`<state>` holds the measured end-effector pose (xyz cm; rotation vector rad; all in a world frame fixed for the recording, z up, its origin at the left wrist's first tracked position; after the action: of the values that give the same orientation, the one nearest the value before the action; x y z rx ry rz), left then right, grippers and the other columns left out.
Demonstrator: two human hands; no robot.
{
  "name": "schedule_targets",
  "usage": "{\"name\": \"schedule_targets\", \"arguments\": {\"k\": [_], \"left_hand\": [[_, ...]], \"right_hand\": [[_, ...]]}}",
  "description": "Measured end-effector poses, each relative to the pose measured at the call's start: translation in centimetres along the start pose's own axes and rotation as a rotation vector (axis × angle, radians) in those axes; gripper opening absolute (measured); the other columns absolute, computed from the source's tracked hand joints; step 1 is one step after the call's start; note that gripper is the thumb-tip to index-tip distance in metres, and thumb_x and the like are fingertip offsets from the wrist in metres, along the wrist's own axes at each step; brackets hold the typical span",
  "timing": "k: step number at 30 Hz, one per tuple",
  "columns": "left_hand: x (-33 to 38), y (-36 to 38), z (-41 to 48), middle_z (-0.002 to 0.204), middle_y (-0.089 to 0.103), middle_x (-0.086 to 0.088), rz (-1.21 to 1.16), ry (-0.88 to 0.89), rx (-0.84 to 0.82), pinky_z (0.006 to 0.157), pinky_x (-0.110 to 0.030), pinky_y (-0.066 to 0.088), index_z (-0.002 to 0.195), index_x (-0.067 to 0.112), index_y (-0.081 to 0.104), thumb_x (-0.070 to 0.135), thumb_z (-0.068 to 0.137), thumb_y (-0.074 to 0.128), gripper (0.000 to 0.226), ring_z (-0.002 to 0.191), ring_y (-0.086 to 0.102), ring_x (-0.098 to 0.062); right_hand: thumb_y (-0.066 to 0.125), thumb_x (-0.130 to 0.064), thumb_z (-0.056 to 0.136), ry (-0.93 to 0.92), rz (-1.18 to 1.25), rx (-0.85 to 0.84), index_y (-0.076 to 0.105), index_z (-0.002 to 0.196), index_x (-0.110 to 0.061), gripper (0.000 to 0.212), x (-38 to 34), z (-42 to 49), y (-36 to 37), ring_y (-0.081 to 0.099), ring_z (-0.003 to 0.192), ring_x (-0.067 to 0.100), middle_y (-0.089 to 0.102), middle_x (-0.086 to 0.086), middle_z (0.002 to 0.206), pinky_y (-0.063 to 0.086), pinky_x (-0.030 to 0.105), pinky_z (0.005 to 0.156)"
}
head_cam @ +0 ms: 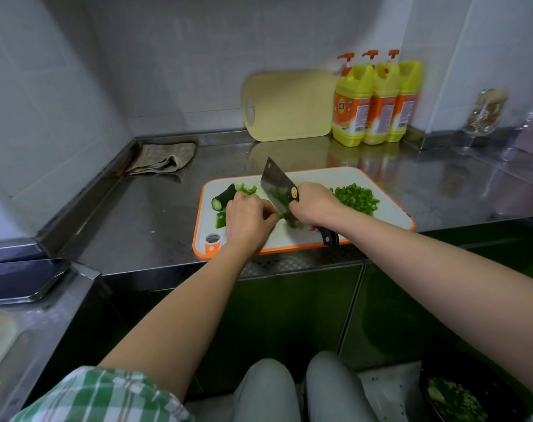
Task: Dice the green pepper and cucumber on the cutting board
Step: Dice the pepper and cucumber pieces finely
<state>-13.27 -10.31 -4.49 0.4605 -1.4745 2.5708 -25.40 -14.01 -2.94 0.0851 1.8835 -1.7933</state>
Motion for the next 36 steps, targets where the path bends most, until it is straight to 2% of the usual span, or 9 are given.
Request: {"name": "schedule_targets", "arguments": {"k": [4, 10, 13, 17, 20, 24, 29, 33, 36], "left_hand": [[1.0, 0.4, 0.4, 0.089, 0.071, 0.000, -0.020, 0.018, -0.005, 0.075, -0.032, 0.031, 0.091, 0.027, 0.077, 0.036, 0.086, 0.069, 0.013, 0.099, 0.048, -0.025], [0.8, 0.3, 0.5, 0.084, 0.070, 0.006, -0.053, 0.005, 0.012, 0.083, -0.034, 0.035, 0.098, 0.026, 0.074, 0.038, 0.081, 0.070, 0.021, 0.103, 0.044, -0.022], [0.1, -0.1, 0.5, 0.084, 0.069, 0.008, -0.055, 0.015, -0.004, 0.085, -0.034, 0.033, 0.100, 0.027, 0.073, 0.039, 0.081, 0.070, 0.023, 0.103, 0.042, -0.022], [0.4, -0.1, 0.1, 0.086, 0.070, 0.005, -0.014, 0.023, -0.021, 0.085, -0.036, 0.036, 0.093, 0.028, 0.076, 0.037, 0.084, 0.068, 0.016, 0.104, 0.043, -0.024], [0.6, 0.1, 0.0, 0.086, 0.070, 0.001, -0.006, 0.009, -0.010, 0.083, -0.036, 0.035, 0.090, 0.026, 0.077, 0.035, 0.085, 0.067, 0.014, 0.104, 0.044, -0.026], [0.3, 0.4, 0.1, 0.084, 0.070, -0.001, -0.009, -0.007, -0.003, 0.079, -0.036, 0.033, 0.088, 0.025, 0.077, 0.035, 0.084, 0.067, 0.014, 0.101, 0.044, -0.027], [0.2, 0.6, 0.2, 0.085, 0.071, -0.002, -0.038, 0.007, -0.008, 0.082, -0.038, 0.036, 0.090, 0.023, 0.077, 0.034, 0.084, 0.068, 0.015, 0.101, 0.045, -0.026], [0.3, 0.5, 0.1, 0.085, 0.071, 0.000, -0.053, 0.016, -0.008, 0.084, -0.038, 0.037, 0.090, 0.022, 0.077, 0.030, 0.085, 0.068, 0.014, 0.102, 0.045, -0.026], [0.6, 0.3, 0.0, 0.083, 0.070, 0.001, -0.055, 0.031, -0.003, 0.082, -0.036, 0.038, 0.090, 0.021, 0.076, 0.027, 0.084, 0.066, 0.013, 0.101, 0.045, -0.025]], "right_hand": [[0.044, -0.016, 0.094, -0.031, 0.010, 0.100, 0.048, 0.075, -0.010, 0.021, 0.8, 0.0, -1.7, 0.060, 0.060, 0.031, 0.055, 0.009, 0.068, 0.053, 0.036, 0.062], [0.045, -0.016, 0.095, -0.060, 0.025, 0.041, 0.043, 0.069, -0.013, 0.026, 1.5, -0.5, -2.3, 0.061, 0.049, 0.025, 0.056, 0.008, 0.065, 0.041, 0.026, 0.045], [0.045, -0.016, 0.096, -0.063, 0.013, 0.028, 0.045, 0.072, -0.013, 0.024, 1.4, -0.7, -2.0, 0.062, 0.051, 0.026, 0.058, 0.011, 0.071, 0.042, 0.026, 0.044], [0.044, -0.014, 0.095, -0.047, -0.027, -0.012, 0.044, 0.074, -0.012, 0.021, 1.0, -0.9, -1.4, 0.061, 0.050, 0.024, 0.056, 0.009, 0.070, 0.044, 0.026, 0.046], [0.044, -0.009, 0.092, -0.025, -0.083, -0.067, 0.047, 0.073, -0.009, 0.020, 0.7, -0.8, -0.9, 0.057, 0.045, 0.022, 0.057, 0.010, 0.061, 0.045, 0.024, 0.047], [0.045, -0.005, 0.088, -0.008, -0.160, -0.084, 0.049, 0.068, -0.005, 0.021, 0.1, -0.1, -0.7, 0.053, 0.041, 0.021, 0.047, 0.003, 0.029, 0.040, 0.022, 0.046], [0.046, -0.008, 0.090, 0.005, -0.073, -0.013, 0.047, 0.071, -0.008, 0.019, 0.6, 0.3, -0.2, 0.055, 0.042, 0.021, 0.054, 0.009, 0.056, 0.042, 0.024, 0.045], [0.043, -0.012, 0.094, -0.011, 0.037, 0.028, 0.042, 0.069, -0.011, 0.024, 1.5, 0.1, -0.8, 0.056, 0.042, 0.021, 0.053, 0.009, 0.060, 0.038, 0.024, 0.041], [0.043, -0.013, 0.092, -0.026, 0.065, 0.047, 0.046, 0.075, -0.009, 0.018, 1.3, -0.1, -2.0, 0.058, 0.046, 0.025, 0.056, 0.011, 0.063, 0.038, 0.024, 0.042]]}}
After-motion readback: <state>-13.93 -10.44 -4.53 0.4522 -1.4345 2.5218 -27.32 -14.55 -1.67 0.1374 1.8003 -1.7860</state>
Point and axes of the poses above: each hand's wrist, its own z-axis towards the middle knuckle, its own y-axis out of the palm, x = y × z, the point moved 9 cm from there along z, towards the middle knuckle
